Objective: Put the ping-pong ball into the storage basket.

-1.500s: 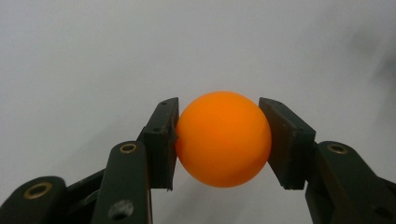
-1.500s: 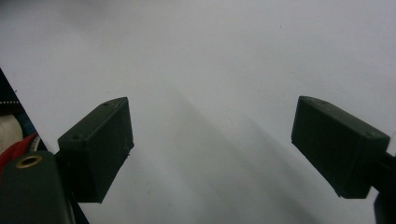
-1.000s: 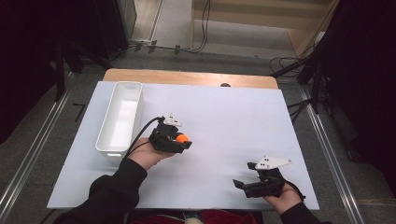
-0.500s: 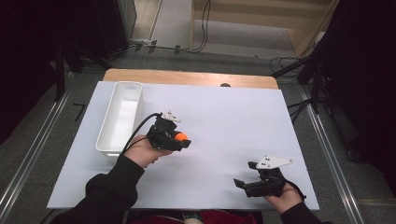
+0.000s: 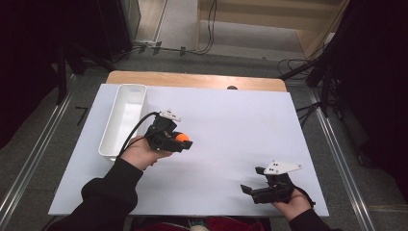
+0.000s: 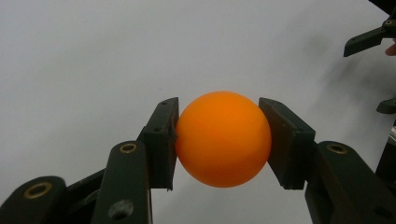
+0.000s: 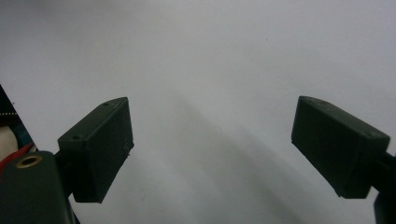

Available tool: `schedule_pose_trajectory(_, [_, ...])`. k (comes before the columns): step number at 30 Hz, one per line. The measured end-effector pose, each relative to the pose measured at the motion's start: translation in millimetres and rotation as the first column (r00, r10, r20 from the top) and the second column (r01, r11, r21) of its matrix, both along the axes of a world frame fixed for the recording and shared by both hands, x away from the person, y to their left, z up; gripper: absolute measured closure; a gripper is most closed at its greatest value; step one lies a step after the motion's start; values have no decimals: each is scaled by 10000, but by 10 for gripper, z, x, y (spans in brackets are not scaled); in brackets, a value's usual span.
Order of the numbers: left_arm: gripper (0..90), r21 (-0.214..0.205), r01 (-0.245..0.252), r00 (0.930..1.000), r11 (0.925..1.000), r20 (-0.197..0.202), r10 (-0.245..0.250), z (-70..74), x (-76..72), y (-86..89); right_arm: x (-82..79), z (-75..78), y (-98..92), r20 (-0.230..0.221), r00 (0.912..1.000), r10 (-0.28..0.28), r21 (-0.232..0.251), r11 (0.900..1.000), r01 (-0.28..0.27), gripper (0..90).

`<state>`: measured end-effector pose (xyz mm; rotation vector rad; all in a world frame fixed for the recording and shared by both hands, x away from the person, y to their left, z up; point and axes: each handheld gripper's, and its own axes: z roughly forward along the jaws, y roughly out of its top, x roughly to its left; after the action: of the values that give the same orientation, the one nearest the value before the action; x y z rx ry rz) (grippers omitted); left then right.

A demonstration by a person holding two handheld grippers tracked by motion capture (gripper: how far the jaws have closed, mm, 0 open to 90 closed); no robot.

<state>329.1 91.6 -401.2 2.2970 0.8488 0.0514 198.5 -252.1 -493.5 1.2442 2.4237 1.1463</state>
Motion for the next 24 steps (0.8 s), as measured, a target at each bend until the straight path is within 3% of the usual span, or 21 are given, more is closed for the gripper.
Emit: schedule_pose_trajectory(24, [504,218,-478,9983,9986,335,471,177,52,217,-13,0,11,25,9999,110,-50,9999,-110,115])
